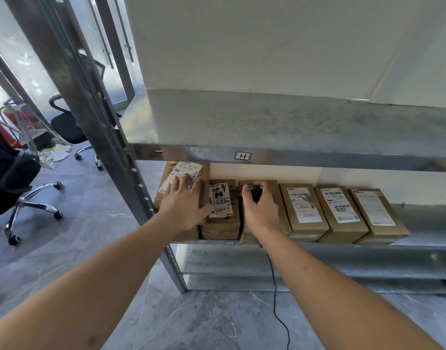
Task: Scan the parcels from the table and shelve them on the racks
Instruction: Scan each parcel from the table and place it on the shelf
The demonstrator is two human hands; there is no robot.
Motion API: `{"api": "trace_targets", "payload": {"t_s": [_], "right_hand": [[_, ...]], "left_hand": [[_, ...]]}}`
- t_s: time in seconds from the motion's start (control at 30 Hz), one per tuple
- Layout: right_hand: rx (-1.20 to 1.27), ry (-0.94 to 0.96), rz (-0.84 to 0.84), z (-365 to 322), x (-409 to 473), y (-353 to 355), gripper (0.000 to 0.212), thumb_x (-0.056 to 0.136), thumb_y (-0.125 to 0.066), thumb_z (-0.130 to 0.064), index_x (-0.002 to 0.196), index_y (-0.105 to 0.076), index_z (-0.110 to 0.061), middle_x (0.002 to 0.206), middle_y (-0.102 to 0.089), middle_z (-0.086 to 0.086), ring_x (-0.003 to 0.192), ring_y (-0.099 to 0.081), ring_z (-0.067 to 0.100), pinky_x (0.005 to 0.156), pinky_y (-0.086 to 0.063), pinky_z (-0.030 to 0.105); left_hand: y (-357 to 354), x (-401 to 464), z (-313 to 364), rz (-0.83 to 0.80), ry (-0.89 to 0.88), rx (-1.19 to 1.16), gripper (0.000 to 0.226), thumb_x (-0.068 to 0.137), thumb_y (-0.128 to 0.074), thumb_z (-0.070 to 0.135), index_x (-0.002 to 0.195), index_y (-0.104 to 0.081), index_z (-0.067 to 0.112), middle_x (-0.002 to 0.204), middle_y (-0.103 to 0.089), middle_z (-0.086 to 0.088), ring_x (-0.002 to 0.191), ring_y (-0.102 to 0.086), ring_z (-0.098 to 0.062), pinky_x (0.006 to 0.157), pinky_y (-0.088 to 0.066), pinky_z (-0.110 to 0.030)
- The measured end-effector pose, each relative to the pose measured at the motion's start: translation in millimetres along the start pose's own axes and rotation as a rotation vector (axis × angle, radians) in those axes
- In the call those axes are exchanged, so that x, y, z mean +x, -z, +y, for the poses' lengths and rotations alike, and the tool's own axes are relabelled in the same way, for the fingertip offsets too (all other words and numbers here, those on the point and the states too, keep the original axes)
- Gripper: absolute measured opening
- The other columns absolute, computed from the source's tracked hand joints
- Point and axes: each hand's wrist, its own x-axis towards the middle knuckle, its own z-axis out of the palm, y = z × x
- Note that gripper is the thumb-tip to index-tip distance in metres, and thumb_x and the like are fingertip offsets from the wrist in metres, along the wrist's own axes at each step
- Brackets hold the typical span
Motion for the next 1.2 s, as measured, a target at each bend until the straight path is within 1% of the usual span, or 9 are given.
{"api": "trace_targets", "payload": {"t_s": [0.13, 0.3, 0.37, 0.5, 0.67, 0.93, 1.03, 1.1, 1.2], "right_hand": [[0.004, -0.013, 0.04, 2.2, -5.6, 10.8, 0.045, 0.105, -0.049, -0.059, 0.141, -0.046, -0.034, 0.109, -0.059, -0.004, 0.1, -0.058, 0.023, 0.086, -0.046, 0.037], [0.053, -0.023, 0.124, 6.4, -18.3, 26.0, 0.044, 0.103, -0.052, -0.059, 0.139, -0.047, -0.034, 0.11, -0.064, -0.005, 0.105, -0.064, 0.024, 0.094, -0.053, 0.044], [0.093, -0.017, 0.162, 9.6, -24.3, 37.5, 0.042, 0.104, -0.053, -0.056, 0.138, -0.048, -0.031, 0.114, -0.065, -0.005, 0.107, -0.063, 0.022, 0.093, -0.051, 0.04], [0.123, -0.022, 0.261, 18.5, -38.2, 78.5, 0.038, 0.107, -0.053, -0.049, 0.136, -0.049, -0.026, 0.109, -0.062, -0.006, 0.099, -0.059, 0.019, 0.085, -0.042, 0.031], [0.183, -0.062, 0.332, 49.2, -57.4, 148.4, 0.034, 0.106, -0.051, -0.052, 0.133, -0.047, -0.031, 0.11, -0.064, -0.004, 0.1, -0.062, 0.022, 0.085, -0.045, 0.034], [0.198, -0.102, 0.503, 115.5, -97.9, 287.3, 0.035, 0.107, -0.051, -0.05, 0.136, -0.047, -0.03, 0.114, -0.063, -0.001, 0.105, -0.062, 0.026, 0.09, -0.051, 0.04], [0.193, -0.103, 0.565, 143.0, -118.1, 343.2, 0.035, 0.107, -0.049, -0.052, 0.135, -0.048, -0.029, 0.11, -0.062, -0.002, 0.1, -0.061, 0.025, 0.086, -0.048, 0.038], [0.183, -0.115, 0.595, 163.6, -129.8, 378.9, 0.034, 0.107, -0.048, -0.053, 0.132, -0.047, -0.031, 0.11, -0.063, -0.003, 0.097, -0.061, 0.024, 0.086, -0.049, 0.039], [0.209, -0.139, 0.667, 193.3, -148.9, 429.8, 0.03, 0.104, -0.049, -0.057, 0.126, -0.048, -0.036, 0.108, -0.066, -0.003, 0.098, -0.063, 0.025, 0.091, -0.053, 0.045]], "left_hand": [[2.5, -5.1, 11.0, 0.019, -0.035, 0.029, 0.08, 0.098, -0.048, 0.059, 0.161, -0.02, 0.019, 0.167, -0.02, -0.018, 0.155, -0.016, -0.048, 0.127, -0.017, -0.06], [12.9, -12.1, 49.6, 0.064, -0.193, 0.091, 0.071, 0.097, -0.056, 0.054, 0.154, -0.036, 0.017, 0.158, -0.036, -0.014, 0.149, -0.032, -0.039, 0.125, -0.028, -0.055], [18.1, -16.9, 70.5, 0.055, -0.252, 0.105, 0.065, 0.098, -0.055, 0.049, 0.152, -0.042, 0.016, 0.157, -0.039, -0.012, 0.147, -0.034, -0.038, 0.124, -0.029, -0.053], [27.4, -26.4, 117.9, 0.026, -0.329, 0.121, 0.057, 0.1, -0.052, 0.047, 0.147, -0.048, 0.015, 0.153, -0.041, -0.011, 0.14, -0.04, -0.039, 0.115, -0.035, -0.05], [24.8, -40.5, 186.5, 0.032, -0.453, 0.141, 0.055, 0.098, -0.054, 0.047, 0.147, -0.049, 0.022, 0.148, -0.047, -0.005, 0.131, -0.048, -0.038, 0.109, -0.043, -0.05], [5.9, -83.1, 341.5, 0.039, -0.632, 0.167, 0.054, 0.098, -0.053, 0.049, 0.144, -0.053, 0.022, 0.149, -0.051, -0.006, 0.135, -0.049, -0.033, 0.111, -0.043, -0.049], [-2.8, -103.8, 403.2, 0.032, -0.687, 0.196, 0.063, 0.092, -0.042, 0.06, 0.14, -0.055, 0.022, 0.143, -0.054, -0.007, 0.131, -0.053, -0.035, 0.107, -0.045, -0.049], [-9.6, -117.6, 443.5, 0.034, -0.71, 0.191, 0.064, 0.093, -0.045, 0.062, 0.14, -0.055, 0.021, 0.141, -0.055, -0.008, 0.13, -0.054, -0.037, 0.106, -0.046, -0.049], [-21.5, -134.5, 502.9, 0.047, -0.776, 0.188, 0.084, 0.08, -0.024, 0.07, 0.137, -0.057, 0.019, 0.14, -0.055, -0.009, 0.125, -0.056, -0.037, 0.103, -0.047, -0.05]]}}
